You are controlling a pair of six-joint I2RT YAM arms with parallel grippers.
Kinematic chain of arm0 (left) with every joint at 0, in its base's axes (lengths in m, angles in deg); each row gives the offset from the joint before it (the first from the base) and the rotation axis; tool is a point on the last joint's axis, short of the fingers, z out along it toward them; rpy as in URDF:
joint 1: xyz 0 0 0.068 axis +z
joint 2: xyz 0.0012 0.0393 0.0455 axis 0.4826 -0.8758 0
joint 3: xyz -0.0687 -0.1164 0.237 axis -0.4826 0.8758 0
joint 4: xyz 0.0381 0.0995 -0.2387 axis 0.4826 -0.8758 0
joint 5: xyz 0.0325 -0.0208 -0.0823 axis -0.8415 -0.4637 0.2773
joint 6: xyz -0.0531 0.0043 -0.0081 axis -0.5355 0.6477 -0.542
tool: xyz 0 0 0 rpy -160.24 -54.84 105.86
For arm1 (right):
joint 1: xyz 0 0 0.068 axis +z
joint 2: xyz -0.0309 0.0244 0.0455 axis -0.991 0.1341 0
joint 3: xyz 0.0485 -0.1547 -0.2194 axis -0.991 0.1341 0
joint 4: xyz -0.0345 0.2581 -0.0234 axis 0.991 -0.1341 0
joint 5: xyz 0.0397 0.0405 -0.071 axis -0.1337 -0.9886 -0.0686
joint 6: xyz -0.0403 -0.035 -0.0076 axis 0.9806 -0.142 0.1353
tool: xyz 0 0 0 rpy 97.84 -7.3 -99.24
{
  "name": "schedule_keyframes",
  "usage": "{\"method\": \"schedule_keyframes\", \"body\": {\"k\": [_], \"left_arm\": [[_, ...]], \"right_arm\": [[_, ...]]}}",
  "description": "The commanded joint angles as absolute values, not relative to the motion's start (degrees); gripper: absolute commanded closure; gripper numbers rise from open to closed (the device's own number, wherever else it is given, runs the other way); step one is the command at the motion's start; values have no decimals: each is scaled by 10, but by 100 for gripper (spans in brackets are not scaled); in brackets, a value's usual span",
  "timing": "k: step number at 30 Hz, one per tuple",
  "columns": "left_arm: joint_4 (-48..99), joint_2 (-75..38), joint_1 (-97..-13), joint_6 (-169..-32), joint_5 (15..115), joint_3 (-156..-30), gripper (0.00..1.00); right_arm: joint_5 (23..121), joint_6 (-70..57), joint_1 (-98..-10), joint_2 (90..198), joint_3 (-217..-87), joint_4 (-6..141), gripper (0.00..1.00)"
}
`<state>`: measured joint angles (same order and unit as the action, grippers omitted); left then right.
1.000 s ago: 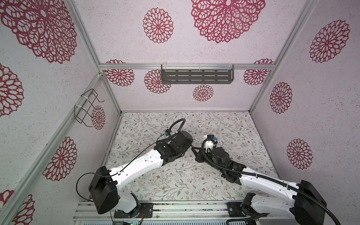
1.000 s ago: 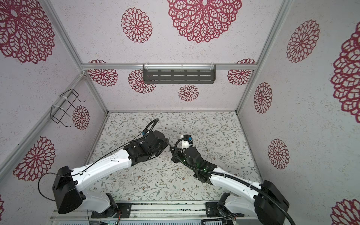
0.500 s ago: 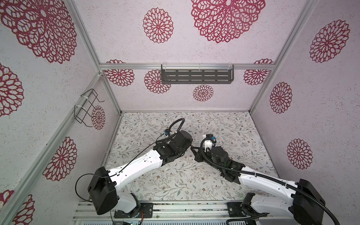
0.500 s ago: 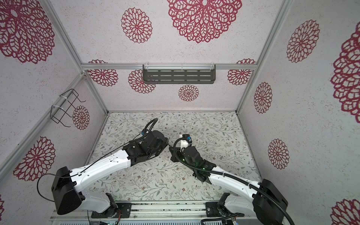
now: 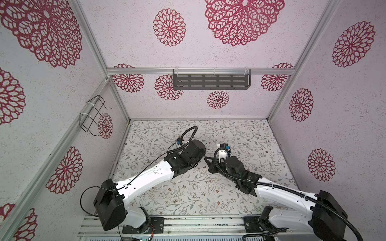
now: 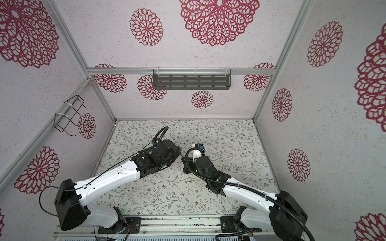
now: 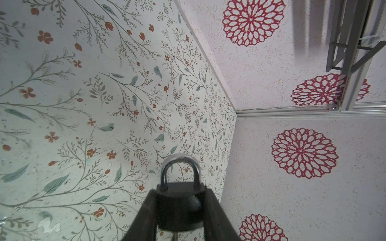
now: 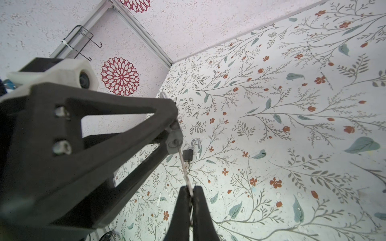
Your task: Unlock with the key
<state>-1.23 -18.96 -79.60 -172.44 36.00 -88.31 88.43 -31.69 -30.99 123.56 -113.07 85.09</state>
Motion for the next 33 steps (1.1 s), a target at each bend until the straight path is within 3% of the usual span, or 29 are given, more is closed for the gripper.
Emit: {"method": "schedule_keyframes", "body": {"k": [1, 16, 33], "left_arm": [[8, -177, -800, -1719, 383, -877, 100], [14, -183, -791, -1720, 389, -876, 100], [9, -214, -816, -1672, 469, -930, 100]], "right_arm": [[891, -290, -317, 1218, -1156, 872, 100], [868, -312, -316, 1212, -1166, 880, 100], [847, -287, -326, 1257, -1233, 877, 100]]}}
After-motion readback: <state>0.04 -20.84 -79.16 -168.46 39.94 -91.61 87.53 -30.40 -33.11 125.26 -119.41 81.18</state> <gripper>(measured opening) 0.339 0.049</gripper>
